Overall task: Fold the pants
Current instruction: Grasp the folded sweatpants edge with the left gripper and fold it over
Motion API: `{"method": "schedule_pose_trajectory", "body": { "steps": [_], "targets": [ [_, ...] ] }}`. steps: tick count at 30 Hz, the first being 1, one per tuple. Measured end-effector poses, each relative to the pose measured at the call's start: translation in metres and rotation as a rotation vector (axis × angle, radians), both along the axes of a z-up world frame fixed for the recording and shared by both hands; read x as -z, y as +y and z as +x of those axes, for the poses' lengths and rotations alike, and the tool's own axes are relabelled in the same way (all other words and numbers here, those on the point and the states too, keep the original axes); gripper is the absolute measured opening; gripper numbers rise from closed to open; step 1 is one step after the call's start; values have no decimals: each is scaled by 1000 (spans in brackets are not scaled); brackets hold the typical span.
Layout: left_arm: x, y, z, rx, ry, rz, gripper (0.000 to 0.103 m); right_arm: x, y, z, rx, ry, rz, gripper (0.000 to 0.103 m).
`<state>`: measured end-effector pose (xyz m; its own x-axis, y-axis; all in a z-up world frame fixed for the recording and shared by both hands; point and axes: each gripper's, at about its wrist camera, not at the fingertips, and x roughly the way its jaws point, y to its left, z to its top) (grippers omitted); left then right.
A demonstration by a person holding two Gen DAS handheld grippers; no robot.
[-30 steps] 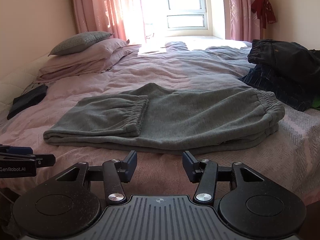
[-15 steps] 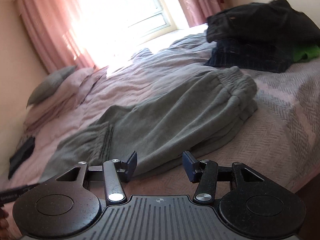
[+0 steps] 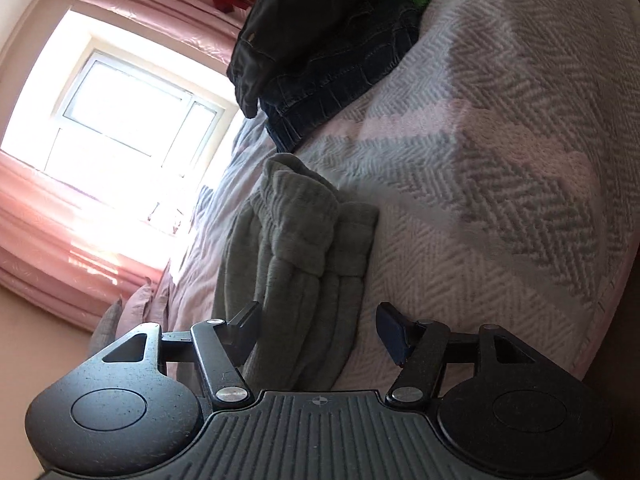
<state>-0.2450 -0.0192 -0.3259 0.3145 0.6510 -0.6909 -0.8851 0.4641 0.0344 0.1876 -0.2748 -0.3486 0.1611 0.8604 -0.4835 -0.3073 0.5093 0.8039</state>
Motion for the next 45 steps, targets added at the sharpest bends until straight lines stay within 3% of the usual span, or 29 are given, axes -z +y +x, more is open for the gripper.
{"method": "schedule_pose_trajectory", "body": {
  "steps": [6,13,17,23,26,31,34,38,39,41,43,45],
  "targets": [
    [-21,1,-35,-43,-85,-19,61,-3,-8,-6,-15,-37,1,60],
    [-12,25,-122,-315,-283,-159,66,-13,-6,-18,-38,-134,-52,60],
    [2,34,-148,-382,-469,-264,66,-22,-2,-24,-41,-199,-93,60],
    [29,24,-143,-432,-713,-348,68,-32,3,-35,-62,-296,-159,60],
    [34,22,-134,-455,-734,-311,68,-35,6,-40,-89,-330,-187,60],
    [36,20,-136,-548,-828,-311,69,-44,17,-52,-110,-468,-301,60],
    [37,16,-130,-528,-795,-294,68,-50,24,-58,-123,-563,-363,60],
    [47,22,-129,-577,-848,-287,71,-49,32,-59,-138,-585,-387,60],
    [47,23,-130,-601,-872,-295,70,-48,33,-57,-139,-573,-387,60],
    [45,22,-133,-640,-914,-288,55,-46,32,-54,-143,-555,-378,60],
    [46,23,-132,-649,-870,-279,32,-44,30,-51,-153,-555,-375,60],
    [47,23,-130,-646,-823,-273,27,-43,28,-48,-161,-549,-370,60]
  ]
}}
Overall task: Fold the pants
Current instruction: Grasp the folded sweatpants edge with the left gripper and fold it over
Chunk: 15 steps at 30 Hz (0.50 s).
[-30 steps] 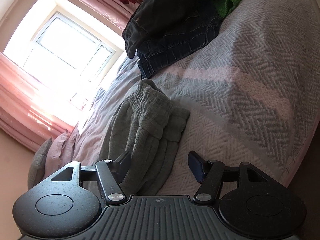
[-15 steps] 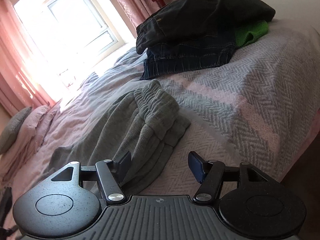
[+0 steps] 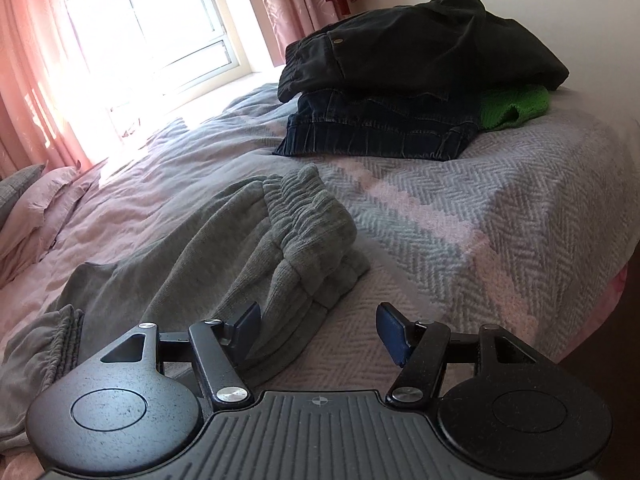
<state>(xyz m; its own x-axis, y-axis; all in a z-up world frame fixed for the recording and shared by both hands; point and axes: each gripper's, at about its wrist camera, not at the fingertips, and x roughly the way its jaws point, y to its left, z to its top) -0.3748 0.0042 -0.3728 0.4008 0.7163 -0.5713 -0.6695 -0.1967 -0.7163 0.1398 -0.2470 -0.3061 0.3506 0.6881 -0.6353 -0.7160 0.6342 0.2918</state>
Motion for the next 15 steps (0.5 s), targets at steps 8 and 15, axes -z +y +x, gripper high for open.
{"method": "schedule_pose_trajectory", "body": {
  "steps": [8,15],
  "targets": [
    [-75,-15,64,182,462,302,15,-14,-18,15,14,-25,40,60],
    [-153,-57,177,432,619,680,14,-30,-60,56,98,-83,74,60]
  ]
}}
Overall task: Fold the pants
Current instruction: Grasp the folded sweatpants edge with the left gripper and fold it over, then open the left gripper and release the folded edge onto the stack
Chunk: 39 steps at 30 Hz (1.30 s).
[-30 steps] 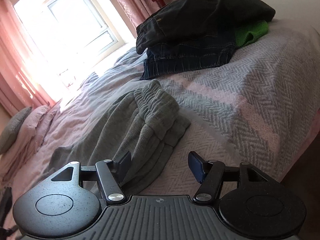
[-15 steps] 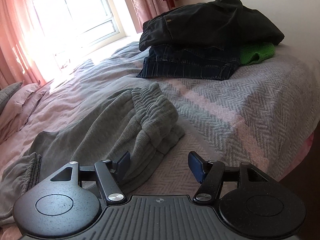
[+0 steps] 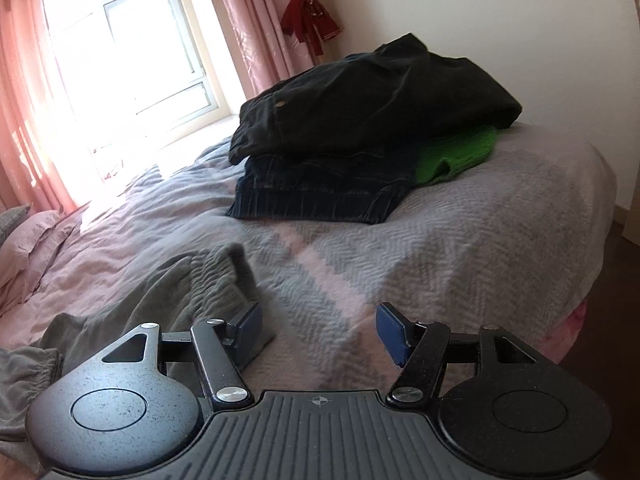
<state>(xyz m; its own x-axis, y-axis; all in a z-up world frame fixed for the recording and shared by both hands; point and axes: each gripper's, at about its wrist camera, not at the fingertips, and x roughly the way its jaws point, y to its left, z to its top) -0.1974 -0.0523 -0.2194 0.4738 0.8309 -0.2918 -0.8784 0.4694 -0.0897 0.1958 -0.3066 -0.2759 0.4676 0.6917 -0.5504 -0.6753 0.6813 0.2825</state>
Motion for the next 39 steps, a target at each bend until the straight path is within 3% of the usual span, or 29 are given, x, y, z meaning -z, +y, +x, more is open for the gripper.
{"method": "schedule_pose_trajectory", "body": {
  "steps": [4,6,9,11,15,21,26,30,31,33,36,39],
  "targets": [
    [-24,-46,80,232,20,116,14,-8,-24,24,61,-27,8,60],
    [-22,-69,122,369,41,124,15,-11,-32,33,85,-32,15,60],
    [7,-93,177,589,95,34,27,-11,-40,45,114,-35,13,60],
    [29,-94,193,662,135,-45,28,-10,-42,51,114,-28,13,60],
    [49,-73,161,605,129,-132,28,-5,-34,56,50,33,61,60],
    [58,-6,81,343,90,-294,28,1,19,55,-269,267,268,60],
    [66,13,46,271,39,-379,28,9,77,57,-386,324,171,53],
    [80,10,44,293,21,-428,29,22,97,57,-367,361,48,51],
    [83,7,45,301,23,-433,29,19,94,53,-372,339,49,47],
    [86,3,47,309,30,-433,29,4,89,39,-383,206,10,40],
    [86,-2,48,317,27,-425,29,-14,79,20,-371,45,19,40],
    [85,-1,48,312,21,-422,29,-12,84,21,-425,99,43,40]
  ]
}}
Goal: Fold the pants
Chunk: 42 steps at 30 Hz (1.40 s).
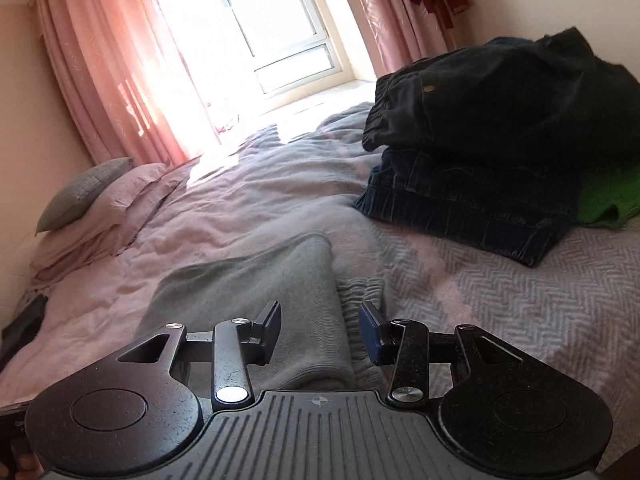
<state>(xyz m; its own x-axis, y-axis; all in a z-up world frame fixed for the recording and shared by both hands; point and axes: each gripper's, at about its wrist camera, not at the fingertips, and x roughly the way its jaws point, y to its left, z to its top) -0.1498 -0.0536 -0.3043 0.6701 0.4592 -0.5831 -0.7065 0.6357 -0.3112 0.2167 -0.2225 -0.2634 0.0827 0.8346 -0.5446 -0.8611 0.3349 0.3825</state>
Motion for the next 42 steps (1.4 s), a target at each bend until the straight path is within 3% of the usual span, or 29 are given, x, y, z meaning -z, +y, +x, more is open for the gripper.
{"method": "schedule_pose_trajectory", "body": {
  "steps": [3,6,8,9,12,15,20,22,24,26,27,29,30,32,34,36,39,41,42],
  "targets": [
    [-1,1,1,3,-4,1,29,15,11,3,0,48,-56,40],
    [3,3,4,6,11,-8,29,37,15,11,3,169,-75,40],
    [5,3,6,6,15,-14,29,36,7,11,38,216,-30,21],
    [5,2,7,8,13,-13,29,31,1,8,38,221,10,19],
    [3,0,8,24,11,1,29,-3,-15,-18,19,115,93,17],
    [3,-1,11,29,20,12,29,-16,-31,-36,80,32,97,17],
    [10,-5,23,67,47,17,30,26,-45,-31,234,76,15,17],
    [8,-8,26,69,62,39,29,18,-52,-36,263,101,72,17],
    [6,-10,24,81,52,54,30,1,-57,-48,261,27,131,16],
    [9,-7,27,78,59,46,30,15,-45,-42,267,18,34,17],
    [12,-6,29,77,61,39,30,31,-40,-34,288,61,-19,18],
    [12,-5,29,80,61,32,32,51,-40,-23,309,127,-84,28],
    [11,-6,28,84,66,38,32,47,-41,-23,317,110,-81,32],
    [8,-2,25,72,80,51,31,26,-37,-29,313,-11,-136,50],
    [2,6,24,52,79,69,30,1,-30,-42,324,-209,-166,51],
    [-6,15,26,35,81,91,30,-15,-22,-53,289,-358,-106,51],
    [-17,28,40,31,75,124,28,-16,4,-61,167,-435,-62,49],
    [-22,34,53,41,73,145,28,-5,25,-68,96,-514,-64,33],
    [-23,38,61,43,81,142,28,1,35,-72,75,-563,-80,29]
  ]
}}
